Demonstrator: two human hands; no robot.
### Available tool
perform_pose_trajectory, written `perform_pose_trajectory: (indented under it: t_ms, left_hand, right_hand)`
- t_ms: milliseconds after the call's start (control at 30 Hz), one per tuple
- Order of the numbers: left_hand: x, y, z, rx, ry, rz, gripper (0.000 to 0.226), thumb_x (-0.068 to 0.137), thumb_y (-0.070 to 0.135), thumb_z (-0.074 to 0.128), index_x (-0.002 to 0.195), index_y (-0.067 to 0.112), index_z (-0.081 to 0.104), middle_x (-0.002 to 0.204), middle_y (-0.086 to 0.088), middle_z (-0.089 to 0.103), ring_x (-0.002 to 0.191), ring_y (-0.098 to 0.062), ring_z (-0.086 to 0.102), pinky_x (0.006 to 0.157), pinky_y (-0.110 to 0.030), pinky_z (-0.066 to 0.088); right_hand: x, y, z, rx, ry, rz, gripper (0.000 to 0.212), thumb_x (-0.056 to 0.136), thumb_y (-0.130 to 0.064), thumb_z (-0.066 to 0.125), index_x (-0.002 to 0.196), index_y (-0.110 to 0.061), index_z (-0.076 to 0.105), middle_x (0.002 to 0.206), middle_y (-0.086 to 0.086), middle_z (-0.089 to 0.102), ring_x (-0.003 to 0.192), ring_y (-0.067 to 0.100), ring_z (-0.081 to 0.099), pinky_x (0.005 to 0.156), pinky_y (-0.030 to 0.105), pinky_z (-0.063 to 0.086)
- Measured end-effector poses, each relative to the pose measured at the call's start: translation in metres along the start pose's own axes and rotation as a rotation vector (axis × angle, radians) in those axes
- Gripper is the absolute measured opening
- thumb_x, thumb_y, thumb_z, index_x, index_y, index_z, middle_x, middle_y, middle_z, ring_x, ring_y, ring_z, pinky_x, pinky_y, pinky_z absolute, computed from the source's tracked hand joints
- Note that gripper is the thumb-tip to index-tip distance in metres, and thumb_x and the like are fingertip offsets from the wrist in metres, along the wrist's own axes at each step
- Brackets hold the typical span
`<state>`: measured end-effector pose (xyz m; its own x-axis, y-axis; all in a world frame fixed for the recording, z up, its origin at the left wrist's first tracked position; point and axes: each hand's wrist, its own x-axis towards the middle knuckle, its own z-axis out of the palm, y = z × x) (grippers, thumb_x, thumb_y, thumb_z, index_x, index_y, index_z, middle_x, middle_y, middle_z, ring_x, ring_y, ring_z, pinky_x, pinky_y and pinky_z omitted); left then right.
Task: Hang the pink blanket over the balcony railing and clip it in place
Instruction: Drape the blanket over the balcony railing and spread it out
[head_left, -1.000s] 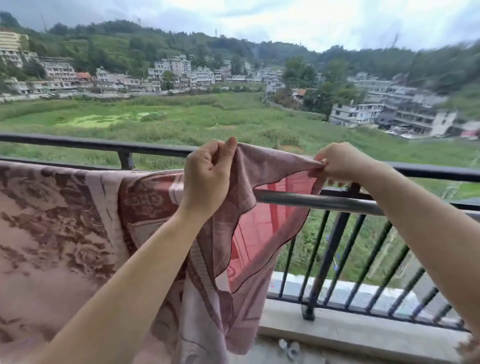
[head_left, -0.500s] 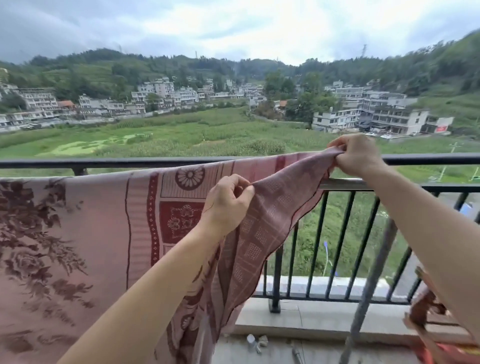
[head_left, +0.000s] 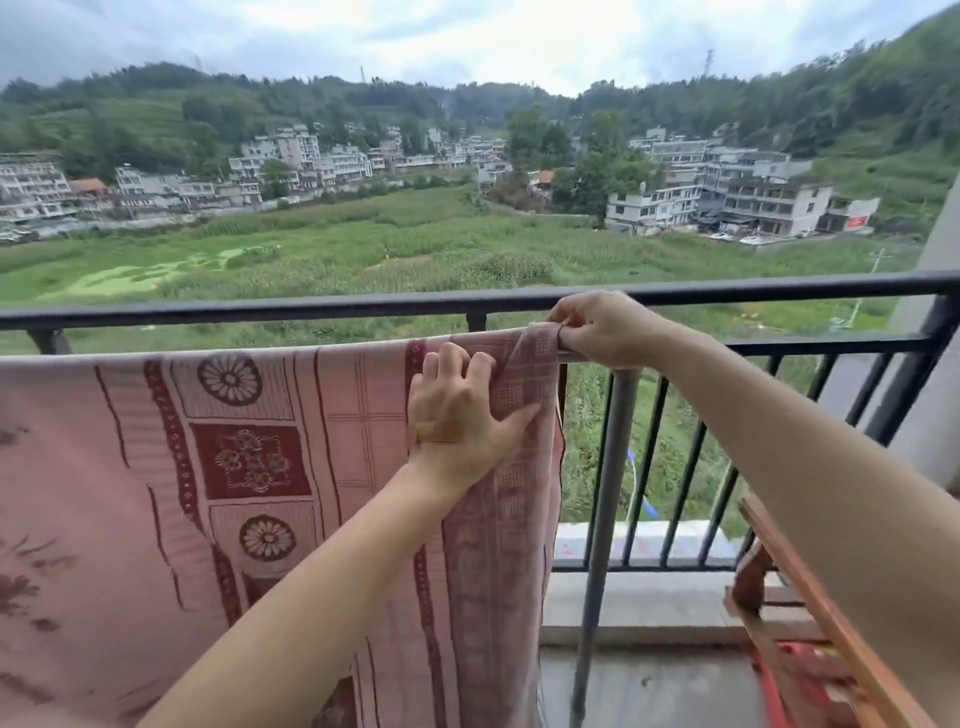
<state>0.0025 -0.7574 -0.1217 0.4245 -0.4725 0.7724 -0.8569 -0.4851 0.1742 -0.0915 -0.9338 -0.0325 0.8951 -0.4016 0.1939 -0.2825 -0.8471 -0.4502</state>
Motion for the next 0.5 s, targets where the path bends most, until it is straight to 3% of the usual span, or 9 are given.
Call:
perform_pose_trajectory:
  t_ms: [100,200,333,433,500]
  left_hand:
    - [0.004,0.001,0.018,-0.052,0.172,-0.044,0.039,0.077,0.052,0.071,0.084,0.014,0.065,0.088,-0.003,0.051,0.084,-0.023,0.049,0.070,-0.040,0.048]
    - [-0.001,-0.002,0.040,-0.141,0.334,-0.045,0.023,0.085,0.035,0.072,0.083,0.012,0.070,0.086,-0.003,0.048,0.082,-0.017,0.043,0.068,-0.033,0.046]
    - [-0.008,0.005,0.064,-0.283,0.441,-0.085,0.018,0.088,0.023,0.069,0.088,0.005,0.069,0.095,0.000,0.042,0.087,-0.014,0.043,0.078,-0.025,0.044]
    - [-0.010,0.010,0.077,-0.362,0.497,-0.124,0.016,0.091,0.022,0.061,0.088,0.006,0.063,0.103,0.004,0.036,0.097,-0.012,0.043,0.087,-0.026,0.042]
    - [-0.009,0.011,0.082,-0.370,0.523,-0.115,0.016,0.093,0.022,0.058,0.088,0.007,0.060,0.104,0.004,0.035,0.100,-0.008,0.041,0.090,-0.021,0.037]
  right_hand:
    - [0.016,0.007,-0.011,0.125,-0.231,-0.027,0.018,0.097,-0.029,0.057,0.100,-0.022,0.073,0.098,0.004,0.076,0.096,0.026,0.072,0.088,0.042,0.057]
    - [0.034,0.017,-0.015,0.181,-0.385,-0.085,0.023,0.099,-0.023,0.053,0.110,-0.028,0.073,0.110,0.011,0.073,0.091,0.024,0.068,0.091,0.051,0.053]
    - [0.056,0.041,-0.012,0.411,-0.622,-0.145,0.023,0.101,-0.016,0.051,0.116,-0.013,0.069,0.110,0.010,0.071,0.089,0.015,0.065,0.080,0.030,0.057]
    - [0.077,0.062,-0.004,0.581,-0.783,-0.168,0.026,0.095,-0.016,0.056,0.117,-0.011,0.069,0.116,0.015,0.069,0.097,0.021,0.065,0.089,0.034,0.053]
    - [0.090,0.074,0.008,0.623,-0.814,-0.216,0.025,0.094,-0.017,0.056,0.115,-0.010,0.068,0.111,0.013,0.067,0.096,0.024,0.060,0.087,0.034,0.050]
